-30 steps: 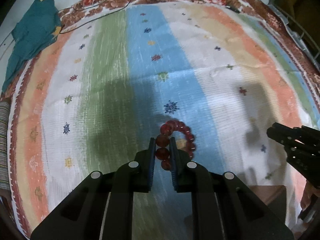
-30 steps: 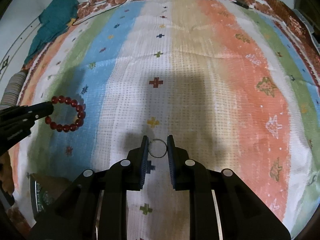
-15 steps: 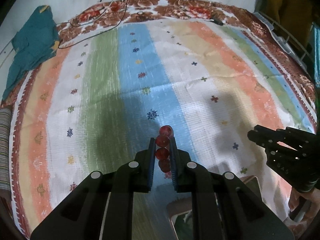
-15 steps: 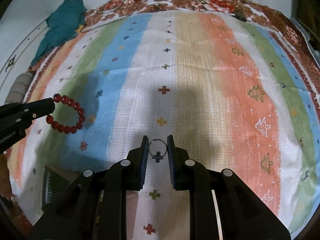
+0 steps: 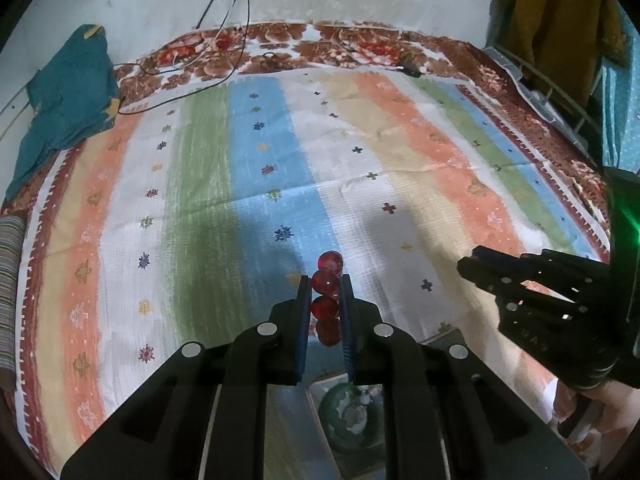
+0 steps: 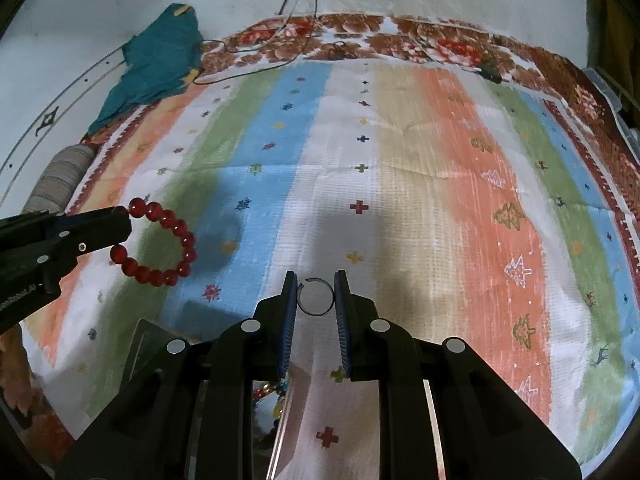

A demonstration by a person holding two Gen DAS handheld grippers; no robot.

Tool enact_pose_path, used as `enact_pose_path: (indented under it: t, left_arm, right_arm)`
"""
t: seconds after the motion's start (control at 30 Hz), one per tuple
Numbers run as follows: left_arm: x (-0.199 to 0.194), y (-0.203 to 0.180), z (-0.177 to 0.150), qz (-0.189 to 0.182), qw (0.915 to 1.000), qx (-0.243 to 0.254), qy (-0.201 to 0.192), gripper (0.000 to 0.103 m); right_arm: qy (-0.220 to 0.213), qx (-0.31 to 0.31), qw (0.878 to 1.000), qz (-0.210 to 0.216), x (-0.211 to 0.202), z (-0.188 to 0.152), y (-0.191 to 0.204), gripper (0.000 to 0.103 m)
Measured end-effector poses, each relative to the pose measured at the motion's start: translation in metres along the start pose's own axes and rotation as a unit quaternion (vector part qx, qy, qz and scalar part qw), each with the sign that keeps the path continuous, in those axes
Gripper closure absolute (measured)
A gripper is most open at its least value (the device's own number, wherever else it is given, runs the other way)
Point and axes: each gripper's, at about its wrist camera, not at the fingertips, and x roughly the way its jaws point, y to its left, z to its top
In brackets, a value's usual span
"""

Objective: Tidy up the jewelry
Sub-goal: 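Carry the ring with right tool while left tool carries dark-red bracelet over tin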

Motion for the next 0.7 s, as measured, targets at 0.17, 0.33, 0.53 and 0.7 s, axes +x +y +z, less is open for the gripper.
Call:
enact_pose_path:
  t: [0.17,0.33,0.53,0.7]
  left_arm:
    - [-0.014,-0.006,-0.003,0.0,0.9999,-0.002,-0.015,0.09]
    - [-0.028,-0.014,-0.009,-0.01,0.9996,0.002,-0.027,0.09]
    - [-0.042,-0.017,-0.019,-0.021,0.9991,0.0,-0.036,0.09]
    - [-0.052,-0.016,-0.027,-0.027,0.9986,-0.005,-0.045,0.09]
  right_arm:
    - [-0.015,-0.002,1.0,0.003,-0.011,-0.005,0.005,0.084]
    - [-0.025,-0.014,1.0,0.01,-0.021,-0.011,0.013,0.084]
    - [-0.03,-0.023,0.999,0.016,-0.028,-0.018,0.021,0.084]
    - [-0.029,-0.026,0.999,0.024,-0.031,-0.025,0.026,0.084]
